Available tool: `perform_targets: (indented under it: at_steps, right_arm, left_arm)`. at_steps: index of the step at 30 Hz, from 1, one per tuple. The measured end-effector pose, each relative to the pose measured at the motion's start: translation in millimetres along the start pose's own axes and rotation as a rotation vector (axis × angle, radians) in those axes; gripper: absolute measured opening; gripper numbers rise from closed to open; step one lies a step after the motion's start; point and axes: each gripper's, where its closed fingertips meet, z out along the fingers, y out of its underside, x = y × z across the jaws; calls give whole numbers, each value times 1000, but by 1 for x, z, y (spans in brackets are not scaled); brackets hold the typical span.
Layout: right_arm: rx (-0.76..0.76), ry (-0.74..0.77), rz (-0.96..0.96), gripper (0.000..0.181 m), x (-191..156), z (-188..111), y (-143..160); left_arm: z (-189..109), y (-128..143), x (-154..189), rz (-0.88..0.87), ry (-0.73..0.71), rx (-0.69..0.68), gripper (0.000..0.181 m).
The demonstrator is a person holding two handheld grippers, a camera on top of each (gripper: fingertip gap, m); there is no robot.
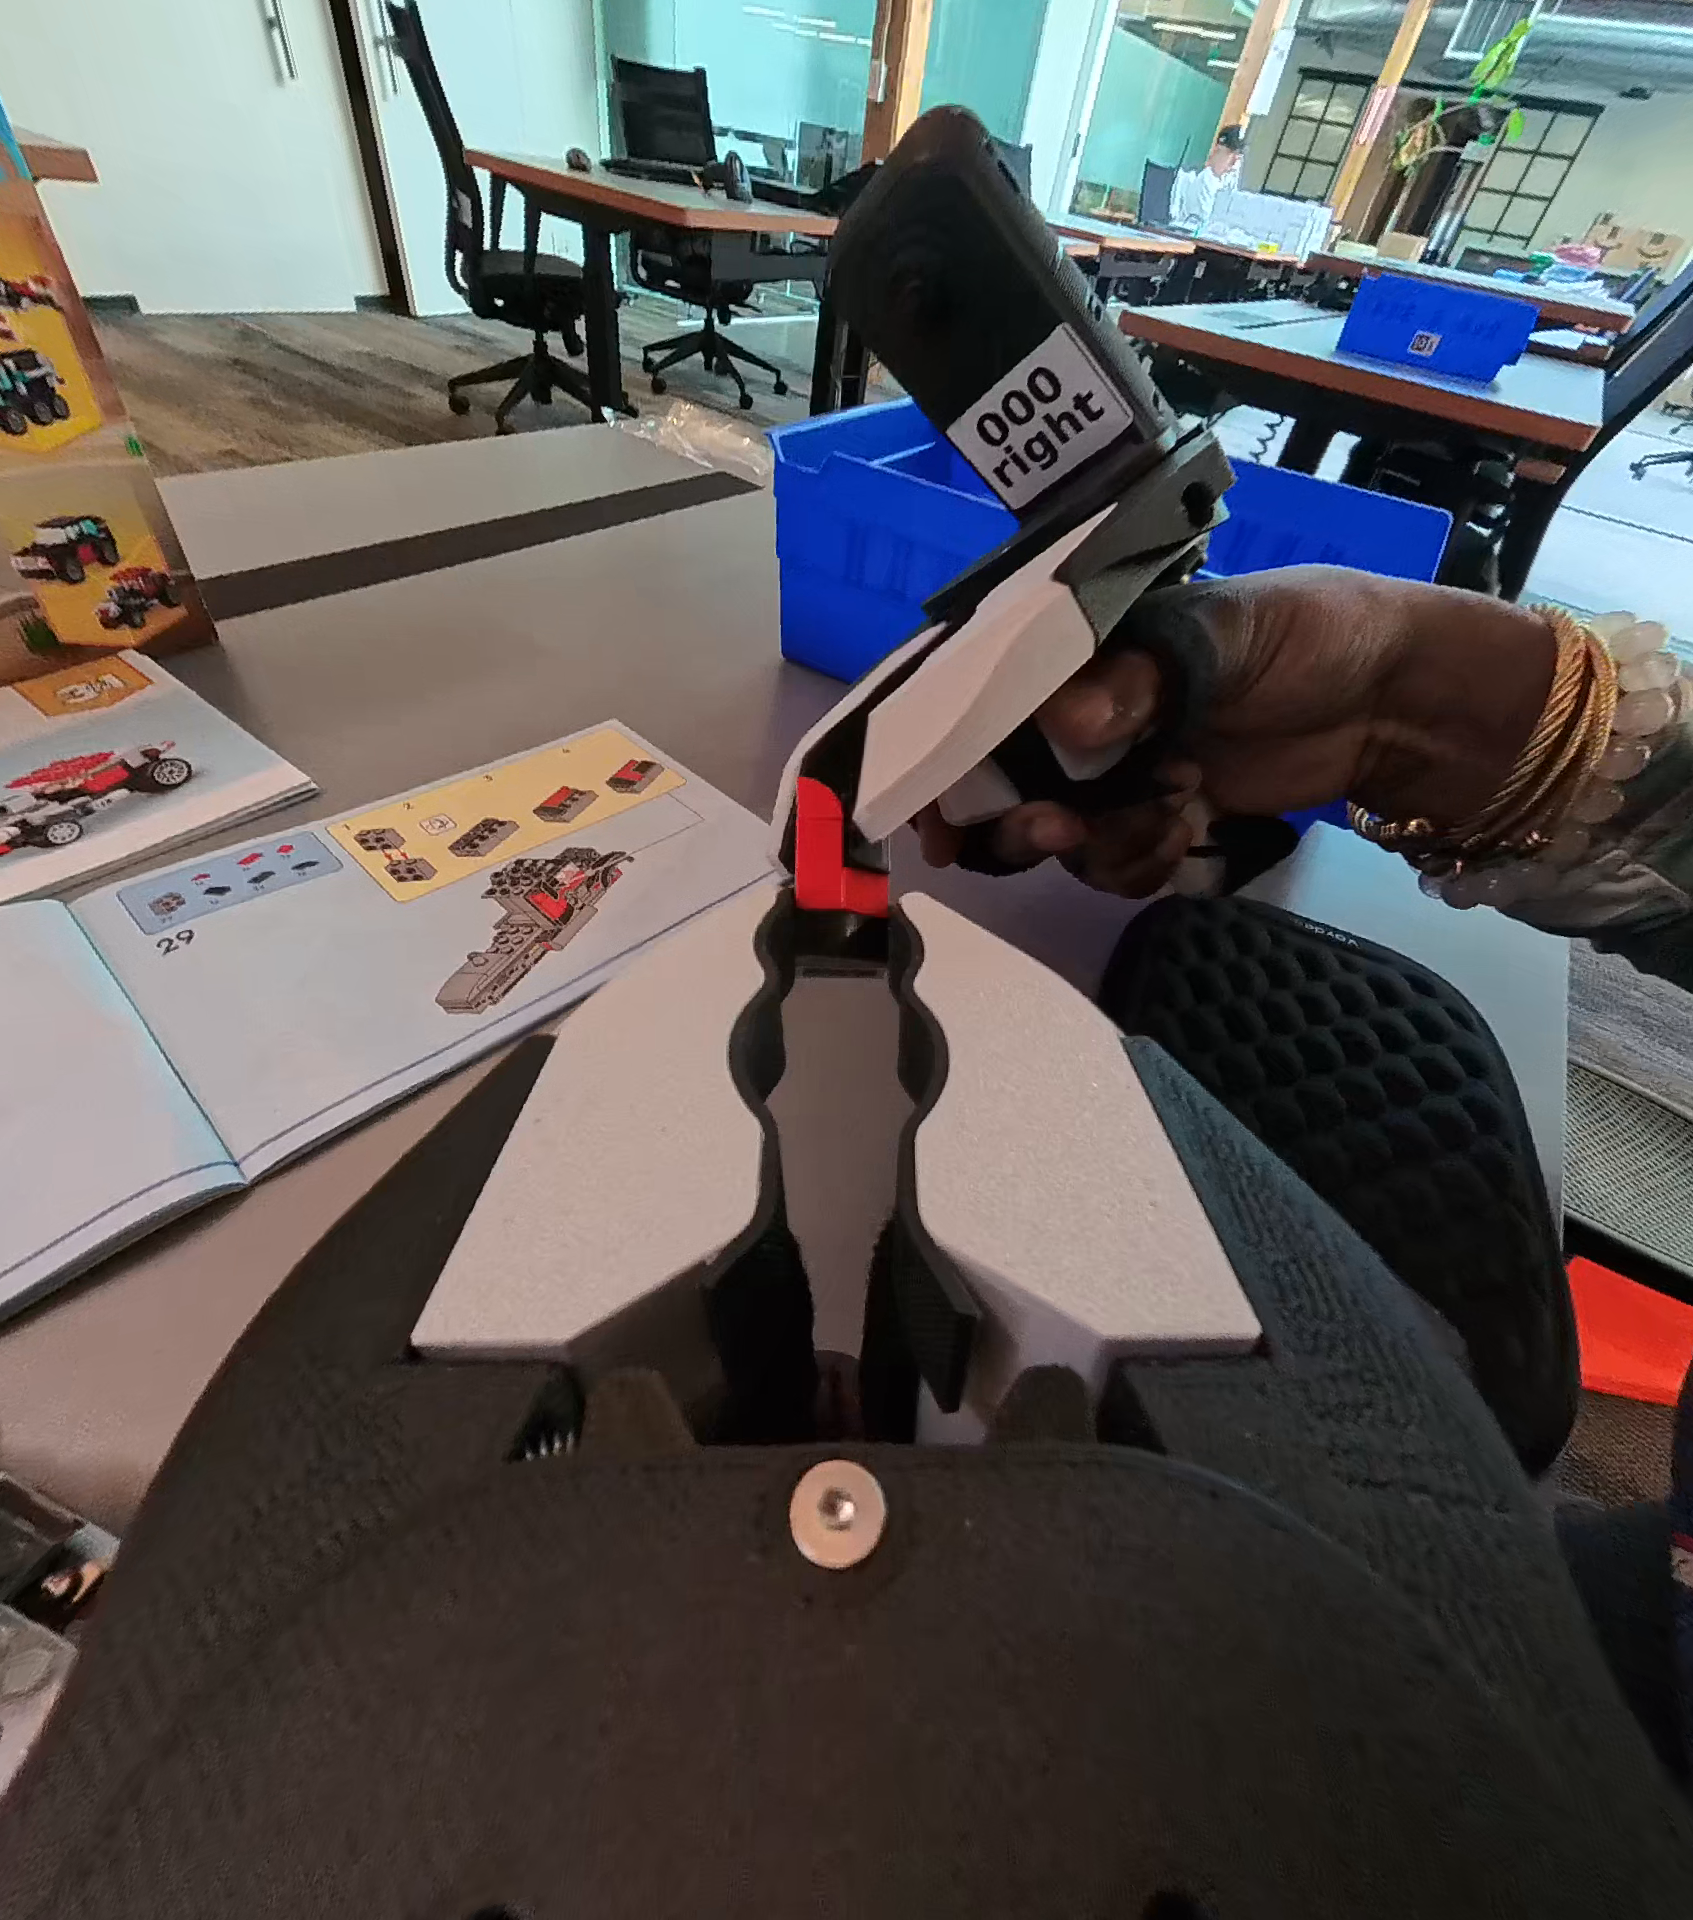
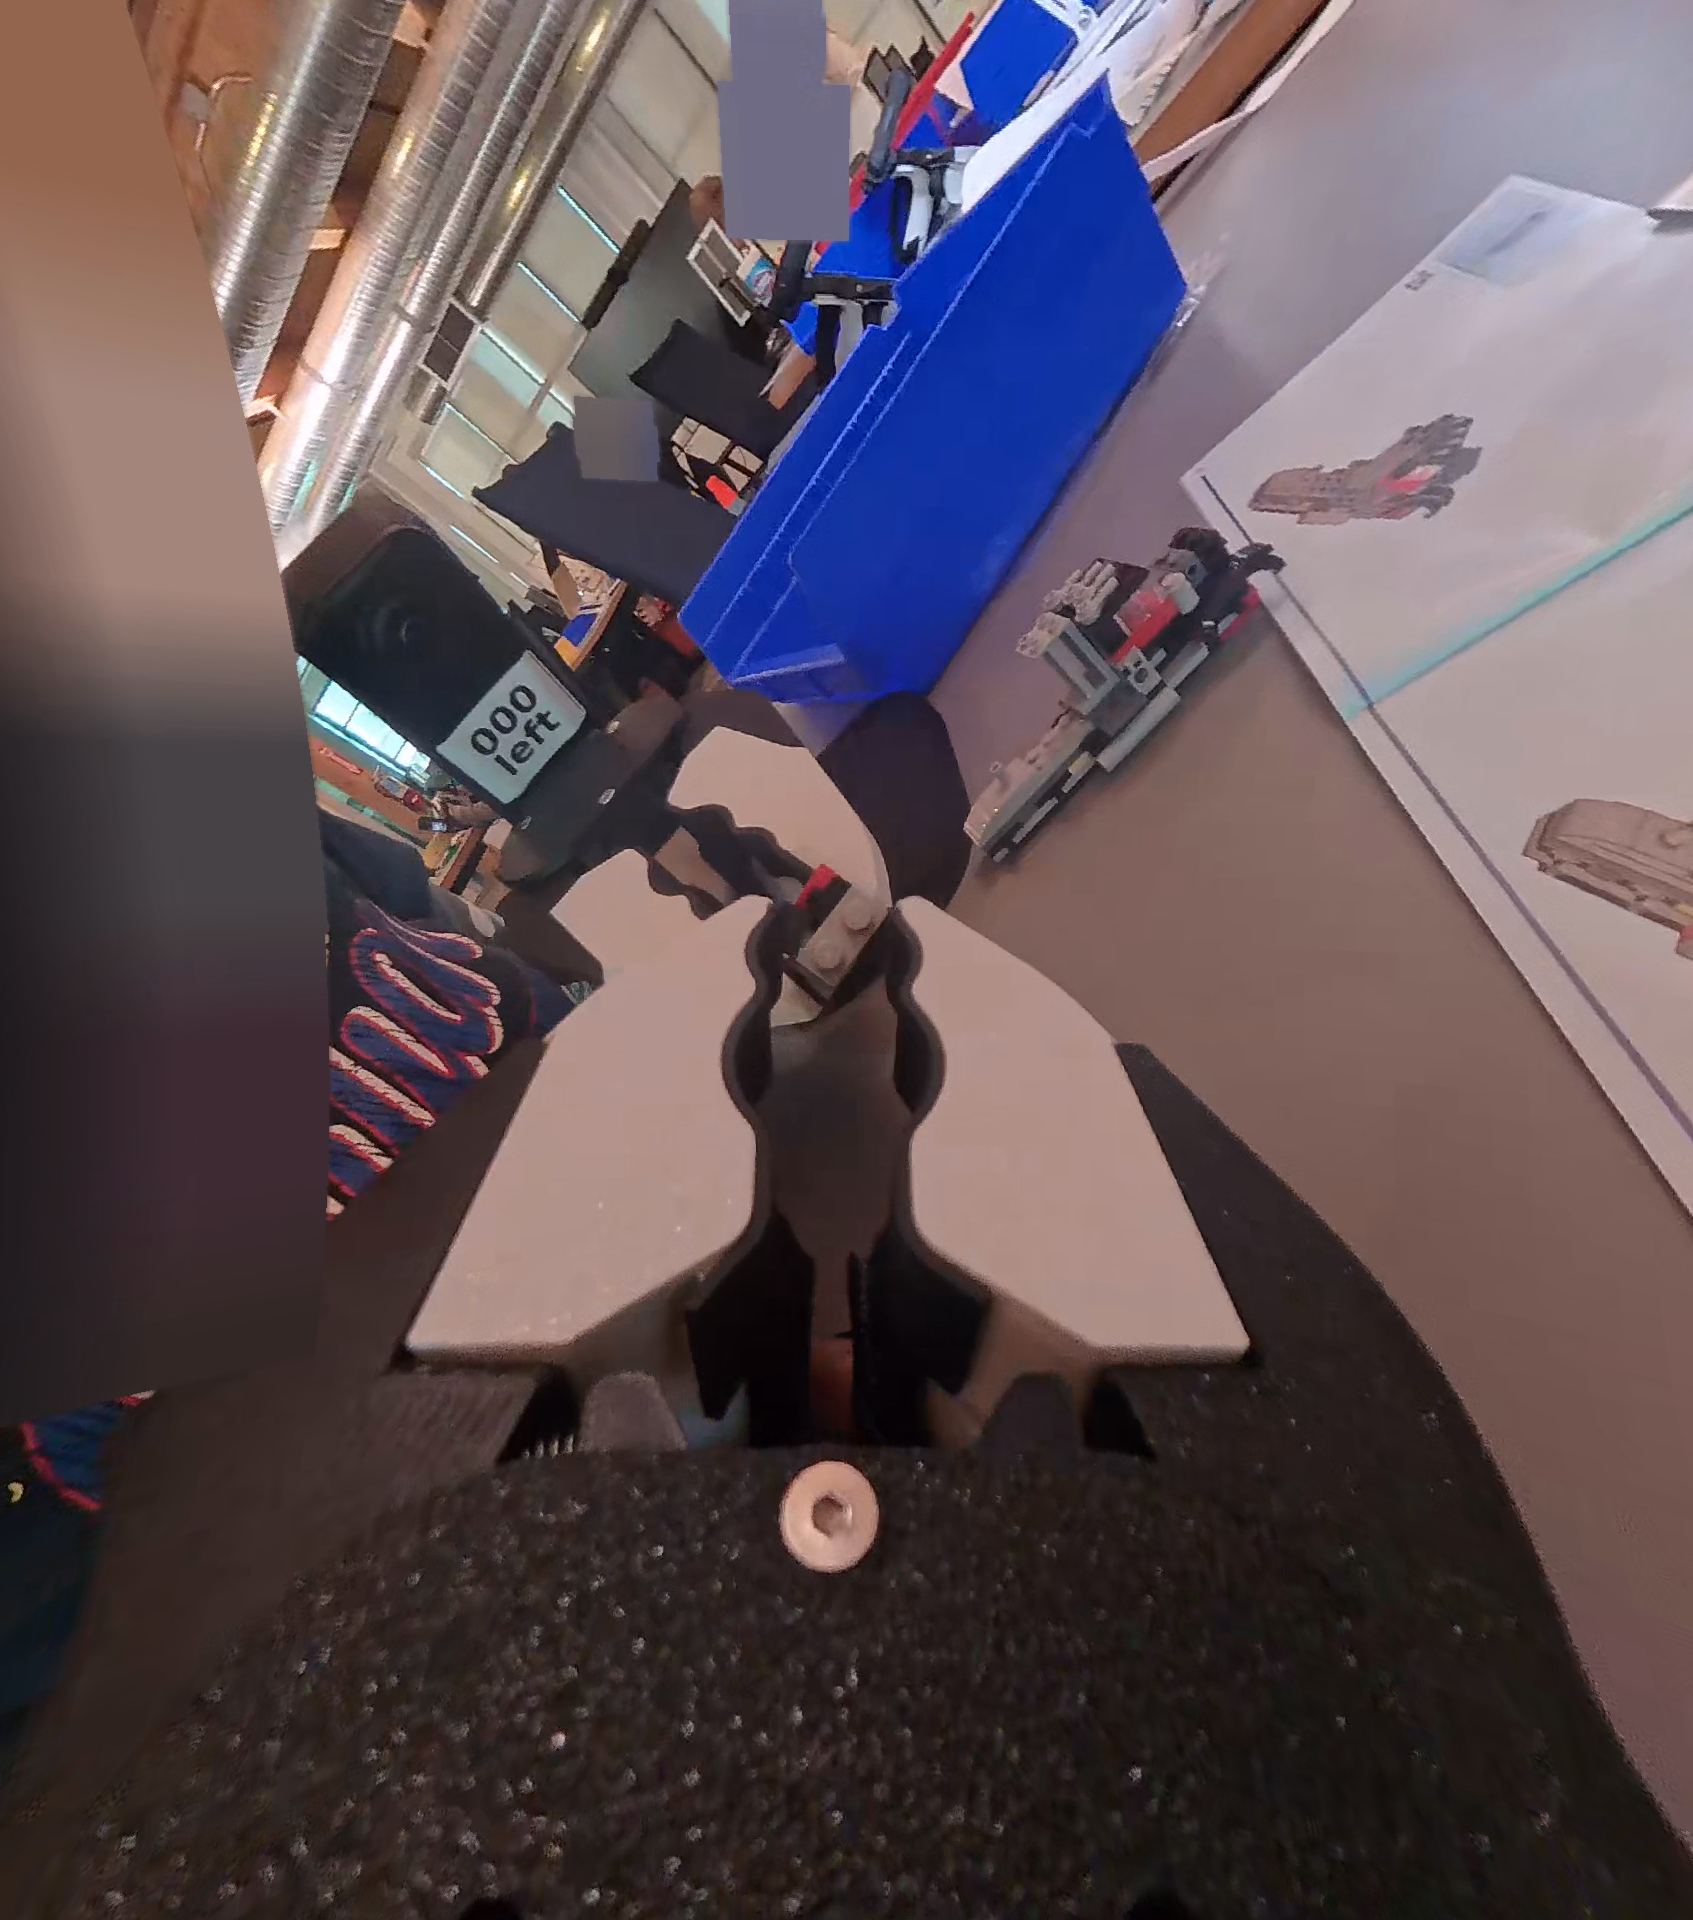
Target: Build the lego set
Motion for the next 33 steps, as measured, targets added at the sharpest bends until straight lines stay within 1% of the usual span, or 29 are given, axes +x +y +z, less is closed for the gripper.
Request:
perform_targets:
  at_steps: [9, 16, 21, 25, 29, 33]
  right_arm:
    - [7, -7, -90, 19, -8, -1, 0]
    - [67, -25, -128, 17, -14, -3, -1]
    - [73, -18, -170, 17, -15, -4, 2]
    - [51, 16, -215, 17, -13, -3, 6]
    - [62, 15, -194, 17, -11, -2, 7]
    - [108, 14, -165, 17, -9, 0, 4]
  left_arm:
    - [-3, -6, 5, 30, 23, 19, 16]
    - [-5, -10, 7, 187, -28, 17, 16]
    - [-5, -10, 9, 221, -31, 30, 16]
    - [-4, -5, 9, 256, -35, 9, 16]
    - [-5, -4, 8, 258, -18, 18, 16]
    - [-5, -4, 5, 257, -6, 19, 16]
